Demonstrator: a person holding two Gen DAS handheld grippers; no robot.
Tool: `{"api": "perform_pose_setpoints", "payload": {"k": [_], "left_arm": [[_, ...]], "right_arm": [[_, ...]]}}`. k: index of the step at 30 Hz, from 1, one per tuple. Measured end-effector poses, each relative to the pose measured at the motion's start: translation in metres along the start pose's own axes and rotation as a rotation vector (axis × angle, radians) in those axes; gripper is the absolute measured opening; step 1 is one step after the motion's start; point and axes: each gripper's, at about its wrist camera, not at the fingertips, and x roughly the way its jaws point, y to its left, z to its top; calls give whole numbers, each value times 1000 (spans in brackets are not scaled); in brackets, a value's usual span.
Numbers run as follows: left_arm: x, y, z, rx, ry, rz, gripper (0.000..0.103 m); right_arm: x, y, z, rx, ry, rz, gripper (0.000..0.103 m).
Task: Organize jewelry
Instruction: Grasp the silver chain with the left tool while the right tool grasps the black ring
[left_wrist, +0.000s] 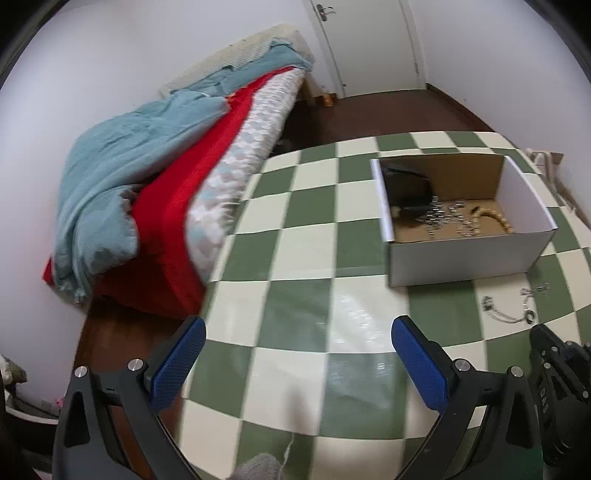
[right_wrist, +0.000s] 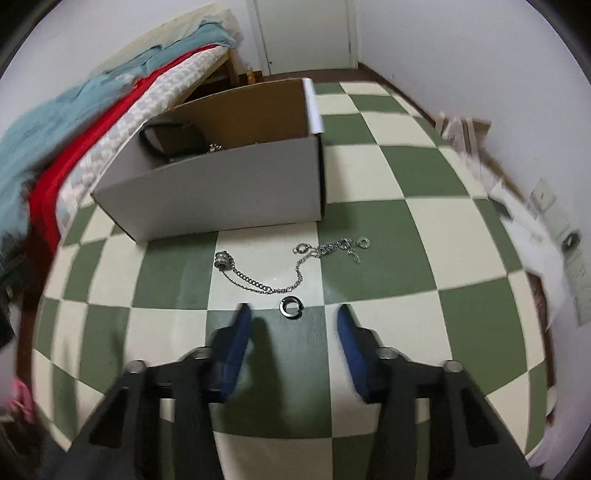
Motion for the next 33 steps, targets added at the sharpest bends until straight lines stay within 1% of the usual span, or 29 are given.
{"api": "perform_pose_setpoints", "payload": {"k": [1, 2, 5, 7, 10, 12, 14, 15, 16, 17, 18, 19, 20, 21, 22, 24, 28, 30, 33], "left_arm": [[1, -4, 1, -4, 10, -24, 103], [3, -10, 2, -11, 21, -59, 103], [9, -28, 4, -22, 47, -138, 103], [17, -47, 5, -15, 78, -196, 102], [28, -71, 7, 1, 122, -261, 102], [34, -85, 9, 16, 135, -291, 99], [39, -99, 11, 40, 147, -304, 85], [42, -105, 12, 51, 153, -309, 82], [44, -110, 12, 60, 158, -314, 72], [47, -114, 11, 73, 166, -319, 54], [48, -117, 11, 81, 164, -334, 47], [46, -117, 10, 76, 146, -350, 30], [45, -118, 10, 76, 142, -367, 18], [44, -119, 10, 78, 142, -372, 10], [42, -119, 9, 84, 139, -364, 9], [40, -116, 7, 79, 131, -362, 8], [34, -93, -1, 52, 125, -351, 8], [33, -76, -5, 45, 119, -338, 8], [32, -51, -15, 30, 122, -320, 8]], "right_arm": [[0, -1, -1, -4, -4, -12, 4], [0, -5, -1, 9, -4, -3, 0], [-6, -26, -2, 73, -6, 0, 0], [-14, -45, -5, 123, -13, 1, 0], [-24, -68, -8, 176, -20, -4, 0], [-28, -80, -10, 198, -17, -7, 0], [-30, -91, -12, 219, -13, -5, 0], [-32, -94, -13, 225, -16, -7, 0], [-33, -97, -14, 230, -18, -8, 0], [-34, -99, -14, 234, -19, -8, 0], [-34, -102, -15, 240, -19, -11, 0], [-34, -104, -15, 247, -19, -12, 0], [-33, -106, -15, 253, -18, -11, 0], [-33, -107, -16, 258, -18, -10, 0], [-33, -108, -16, 262, -18, -9, 0], [-35, -108, -16, 264, -21, -6, 0], [-38, -106, -11, 272, -31, 19, 0], [-39, -103, -9, 275, -35, 46, 0], [-35, -96, -5, 277, -22, 110, 0]]}}
